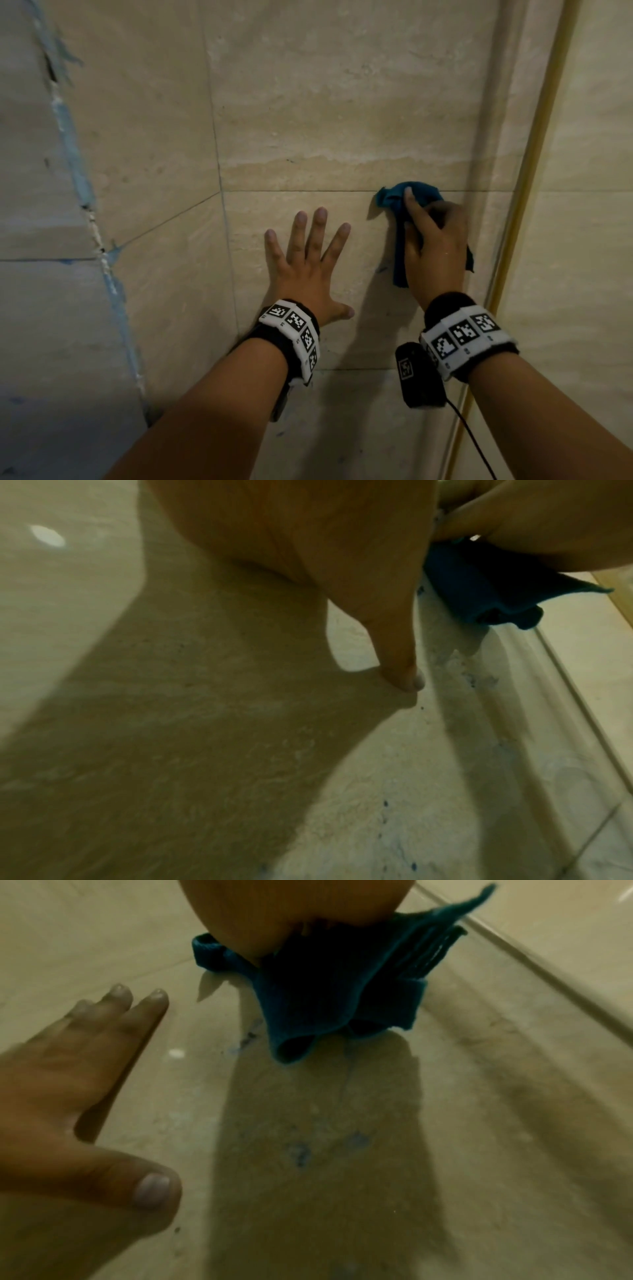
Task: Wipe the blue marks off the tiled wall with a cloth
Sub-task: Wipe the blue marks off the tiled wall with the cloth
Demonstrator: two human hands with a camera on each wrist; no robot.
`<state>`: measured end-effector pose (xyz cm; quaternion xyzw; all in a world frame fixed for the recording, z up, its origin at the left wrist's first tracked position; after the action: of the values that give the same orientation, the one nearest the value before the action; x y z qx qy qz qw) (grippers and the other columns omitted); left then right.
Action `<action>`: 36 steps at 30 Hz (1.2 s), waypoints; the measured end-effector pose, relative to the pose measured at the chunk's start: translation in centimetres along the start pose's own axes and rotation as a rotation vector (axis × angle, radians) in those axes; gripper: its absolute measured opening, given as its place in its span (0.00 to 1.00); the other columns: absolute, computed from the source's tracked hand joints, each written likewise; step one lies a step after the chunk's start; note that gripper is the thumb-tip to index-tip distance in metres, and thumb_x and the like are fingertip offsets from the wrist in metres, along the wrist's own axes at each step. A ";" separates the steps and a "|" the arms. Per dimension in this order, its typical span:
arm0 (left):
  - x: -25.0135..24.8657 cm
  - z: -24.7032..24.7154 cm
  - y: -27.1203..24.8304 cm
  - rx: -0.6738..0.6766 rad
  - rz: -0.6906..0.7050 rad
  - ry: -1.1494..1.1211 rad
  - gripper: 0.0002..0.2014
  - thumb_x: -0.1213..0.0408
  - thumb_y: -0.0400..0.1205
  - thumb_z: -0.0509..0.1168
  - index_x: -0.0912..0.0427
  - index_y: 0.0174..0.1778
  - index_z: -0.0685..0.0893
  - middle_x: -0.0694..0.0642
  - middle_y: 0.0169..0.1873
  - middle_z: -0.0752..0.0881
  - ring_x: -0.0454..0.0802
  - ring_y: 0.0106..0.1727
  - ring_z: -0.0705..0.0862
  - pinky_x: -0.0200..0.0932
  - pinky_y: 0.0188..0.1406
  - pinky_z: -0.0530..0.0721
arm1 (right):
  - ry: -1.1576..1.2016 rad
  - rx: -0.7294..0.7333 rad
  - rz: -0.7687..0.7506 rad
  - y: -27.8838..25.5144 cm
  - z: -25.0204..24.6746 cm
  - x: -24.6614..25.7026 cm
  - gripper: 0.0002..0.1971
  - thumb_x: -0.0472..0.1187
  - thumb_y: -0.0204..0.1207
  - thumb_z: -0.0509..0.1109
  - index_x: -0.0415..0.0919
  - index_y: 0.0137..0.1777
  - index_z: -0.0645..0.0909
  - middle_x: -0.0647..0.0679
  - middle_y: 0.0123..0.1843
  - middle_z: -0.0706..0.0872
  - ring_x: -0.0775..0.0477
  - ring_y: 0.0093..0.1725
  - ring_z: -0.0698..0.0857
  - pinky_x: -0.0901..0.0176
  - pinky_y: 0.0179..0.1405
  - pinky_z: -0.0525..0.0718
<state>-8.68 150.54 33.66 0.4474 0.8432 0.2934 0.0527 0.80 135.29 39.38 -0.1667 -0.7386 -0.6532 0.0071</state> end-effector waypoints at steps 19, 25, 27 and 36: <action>0.0 -0.1 0.0 0.005 -0.007 0.004 0.69 0.21 0.62 0.62 0.48 0.70 0.12 0.60 0.70 0.12 0.65 0.70 0.13 0.79 0.68 0.26 | -0.177 0.158 -0.188 -2.9 1.6 1.5 0.30 0.29 0.71 0.75 0.49 0.72 0.77 0.34 0.58 0.78 0.36 0.54 0.74 0.45 0.48 0.82; 0.1 0.0 0.0 -0.012 -0.001 0.002 0.69 0.21 0.62 0.62 0.48 0.71 0.12 0.60 0.71 0.13 0.65 0.72 0.14 0.79 0.69 0.27 | -0.078 0.034 -0.003 -1.8 0.3 0.4 0.25 0.28 0.77 0.69 0.48 0.72 0.77 0.34 0.58 0.77 0.33 0.53 0.79 0.44 0.49 0.85; 0.1 0.0 0.0 -0.012 0.003 0.001 0.69 0.21 0.61 0.62 0.48 0.71 0.12 0.60 0.71 0.13 0.65 0.72 0.14 0.79 0.69 0.27 | -0.065 0.011 -0.004 -0.7 0.3 1.1 0.25 0.28 0.77 0.67 0.47 0.72 0.78 0.33 0.58 0.78 0.32 0.53 0.79 0.46 0.50 0.83; 0.0 0.0 0.0 -0.004 -0.006 -0.001 0.69 0.21 0.61 0.62 0.47 0.71 0.13 0.59 0.70 0.12 0.65 0.71 0.13 0.79 0.69 0.27 | -0.130 0.123 0.017 -3.2 0.7 0.4 0.24 0.34 0.77 0.71 0.52 0.72 0.78 0.38 0.59 0.78 0.42 0.51 0.77 0.56 0.41 0.79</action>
<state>-8.71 150.57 33.69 0.4448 0.8439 0.2949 0.0549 -0.23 135.73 36.26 -0.2143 -0.7746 -0.5945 -0.0250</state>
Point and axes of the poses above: each hand's wrist, its own y-axis towards the middle knuckle, its own z-axis out of the palm, x = y × z, the point moved 9 cm from there along y, towards the middle knuckle
